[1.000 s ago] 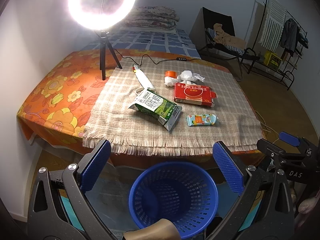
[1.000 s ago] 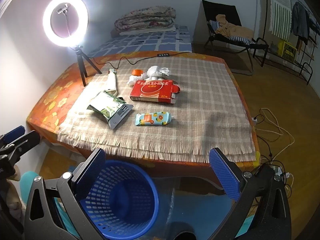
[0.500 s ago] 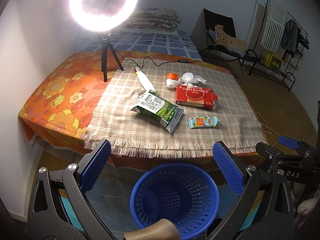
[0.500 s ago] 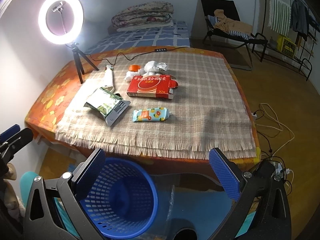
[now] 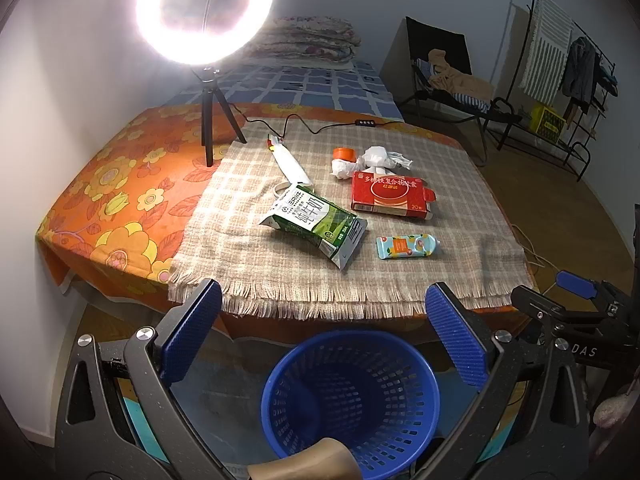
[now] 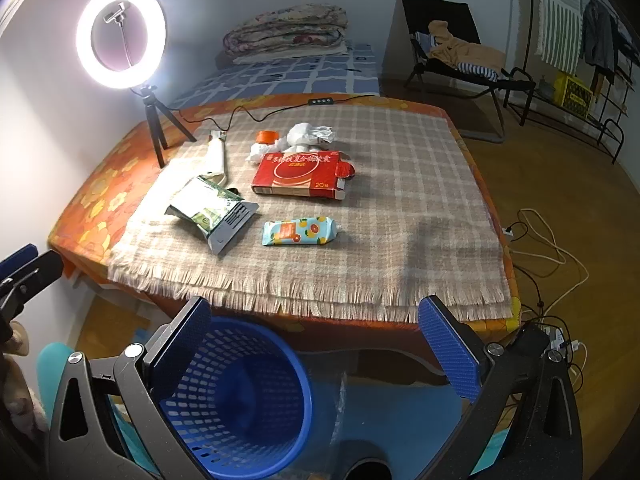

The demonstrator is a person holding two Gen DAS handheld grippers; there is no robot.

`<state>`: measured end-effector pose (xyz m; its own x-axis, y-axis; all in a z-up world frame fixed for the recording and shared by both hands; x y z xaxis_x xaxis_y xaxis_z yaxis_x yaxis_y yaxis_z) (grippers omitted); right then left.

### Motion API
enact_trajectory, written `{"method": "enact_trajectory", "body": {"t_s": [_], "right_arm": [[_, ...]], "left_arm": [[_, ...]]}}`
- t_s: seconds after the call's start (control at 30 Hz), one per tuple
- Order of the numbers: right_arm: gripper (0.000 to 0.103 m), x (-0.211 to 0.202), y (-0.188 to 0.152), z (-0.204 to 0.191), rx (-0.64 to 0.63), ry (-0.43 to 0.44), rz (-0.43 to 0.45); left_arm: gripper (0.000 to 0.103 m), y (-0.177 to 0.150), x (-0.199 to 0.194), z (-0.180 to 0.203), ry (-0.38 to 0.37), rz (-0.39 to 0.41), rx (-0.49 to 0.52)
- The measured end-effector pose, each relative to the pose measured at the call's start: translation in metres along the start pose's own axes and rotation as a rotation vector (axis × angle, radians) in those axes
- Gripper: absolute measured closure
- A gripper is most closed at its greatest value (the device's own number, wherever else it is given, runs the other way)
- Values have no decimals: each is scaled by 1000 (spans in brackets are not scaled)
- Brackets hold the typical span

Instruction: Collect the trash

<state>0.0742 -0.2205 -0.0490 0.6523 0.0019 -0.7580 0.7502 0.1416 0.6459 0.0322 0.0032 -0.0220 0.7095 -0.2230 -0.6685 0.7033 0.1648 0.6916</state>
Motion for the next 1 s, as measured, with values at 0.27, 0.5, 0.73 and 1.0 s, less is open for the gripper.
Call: {"method": "enact_trajectory", "body": {"t_s": [0.27, 0.5, 0.73, 1.0], "right_arm": [[1, 1, 0, 1, 4, -2, 1], [1, 4, -3, 3, 4, 1, 13], [1, 3, -2, 2, 4, 0, 23], [1, 5, -1, 1, -1, -2, 23]], "left_arm": [[0, 0, 0, 1, 2, 0, 2], [0, 0, 0, 1, 2, 1, 2], [0, -1, 0, 1, 3, 0, 3], [0, -1, 0, 2, 4, -1, 4]]}}
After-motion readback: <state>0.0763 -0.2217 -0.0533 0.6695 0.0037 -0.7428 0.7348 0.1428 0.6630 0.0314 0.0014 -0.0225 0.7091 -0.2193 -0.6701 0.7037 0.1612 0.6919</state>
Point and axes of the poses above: each gripper's, at about its wrist camera, not at the fingertips, and x roughly the way its jaws point, z to its right, y to its top, the point moved 5 cm from there along x, roughly the way its jaws point, and after that the axes turned 14 degrees about -y, right-handed, at the moved point
